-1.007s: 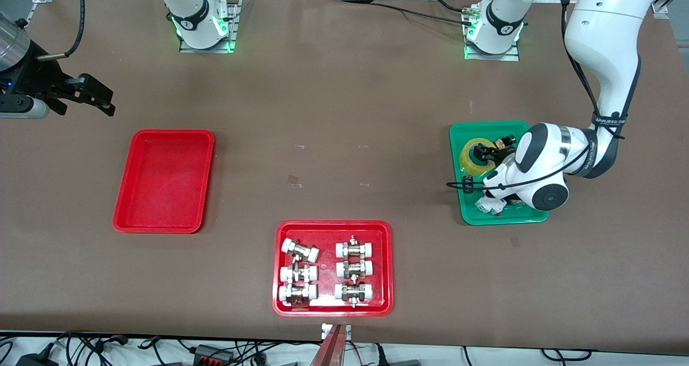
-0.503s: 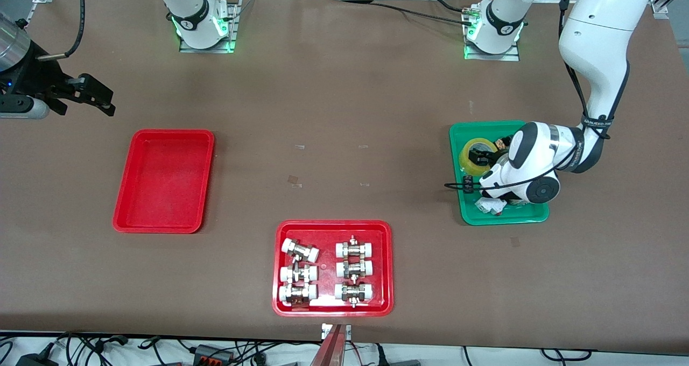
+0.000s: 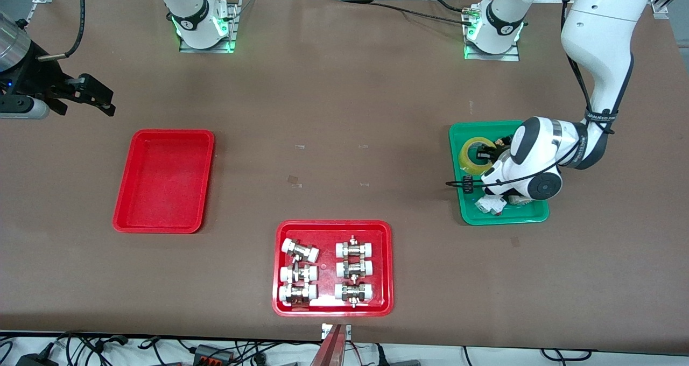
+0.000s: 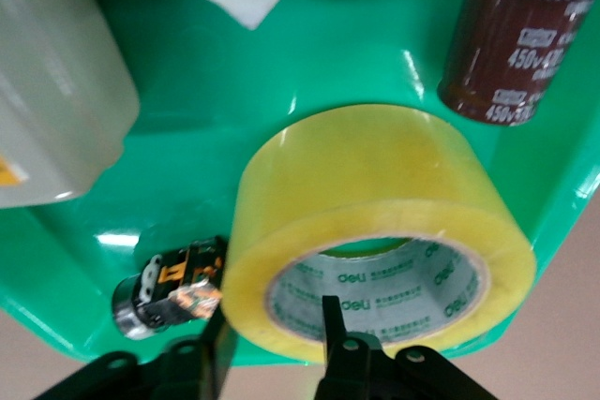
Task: Left arm passes tape to right arm into tray
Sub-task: 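Close the left gripper on the rim of the yellow tape roll, then lift the tape with the left gripper while the right gripper reaches forward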
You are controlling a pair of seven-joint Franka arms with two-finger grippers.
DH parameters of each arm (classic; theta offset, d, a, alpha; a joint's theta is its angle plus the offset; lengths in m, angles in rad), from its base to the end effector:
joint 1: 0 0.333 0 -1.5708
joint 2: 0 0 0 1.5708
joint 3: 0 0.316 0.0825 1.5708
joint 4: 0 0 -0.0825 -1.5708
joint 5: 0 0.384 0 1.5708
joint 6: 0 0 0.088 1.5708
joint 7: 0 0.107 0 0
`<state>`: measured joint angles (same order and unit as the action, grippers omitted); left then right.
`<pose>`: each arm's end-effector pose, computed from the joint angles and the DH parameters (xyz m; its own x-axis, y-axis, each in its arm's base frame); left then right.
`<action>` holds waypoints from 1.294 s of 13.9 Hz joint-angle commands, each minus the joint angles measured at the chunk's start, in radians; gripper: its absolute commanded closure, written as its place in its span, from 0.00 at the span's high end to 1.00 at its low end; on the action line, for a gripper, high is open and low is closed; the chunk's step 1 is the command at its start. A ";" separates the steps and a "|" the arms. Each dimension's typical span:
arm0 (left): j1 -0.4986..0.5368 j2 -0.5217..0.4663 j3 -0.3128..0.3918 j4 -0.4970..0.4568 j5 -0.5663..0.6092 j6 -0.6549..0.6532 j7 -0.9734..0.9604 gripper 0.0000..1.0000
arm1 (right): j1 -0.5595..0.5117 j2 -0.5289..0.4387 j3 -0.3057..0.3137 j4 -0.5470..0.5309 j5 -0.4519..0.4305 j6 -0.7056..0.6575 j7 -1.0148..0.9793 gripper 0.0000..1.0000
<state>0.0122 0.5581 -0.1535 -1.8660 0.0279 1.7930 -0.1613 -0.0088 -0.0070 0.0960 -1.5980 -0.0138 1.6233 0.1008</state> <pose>0.5557 -0.0756 0.1872 0.8103 0.0118 -0.5859 -0.0085 -0.9995 -0.0320 0.5553 0.0473 0.6202 0.9994 -0.0129 0.0335 -0.0133 -0.9998 0.0111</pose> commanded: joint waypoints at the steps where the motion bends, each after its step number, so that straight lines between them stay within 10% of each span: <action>1: 0.000 -0.041 -0.003 0.004 0.012 -0.042 -0.006 0.01 | 0.003 0.007 0.002 0.018 -0.008 -0.014 0.000 1.00; 7: -0.008 -0.053 -0.049 0.299 0.012 -0.354 -0.003 0.01 | 0.003 0.007 0.002 0.018 -0.008 -0.014 0.000 1.00; 13: -0.009 -0.061 -0.241 0.551 -0.043 -0.409 -0.024 0.01 | 0.000 0.009 0.002 0.018 -0.003 -0.008 0.000 1.00; 18: -0.164 0.031 -0.248 0.668 -0.177 -0.289 -0.194 0.01 | -0.008 0.012 0.002 0.009 -0.006 -0.013 0.000 1.00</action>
<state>-0.0765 0.5068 -0.4030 -1.2698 -0.1201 1.4590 -0.2947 -0.0108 -0.0032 0.0953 -1.5981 -0.0138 1.6220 0.1011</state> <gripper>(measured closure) 0.780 0.000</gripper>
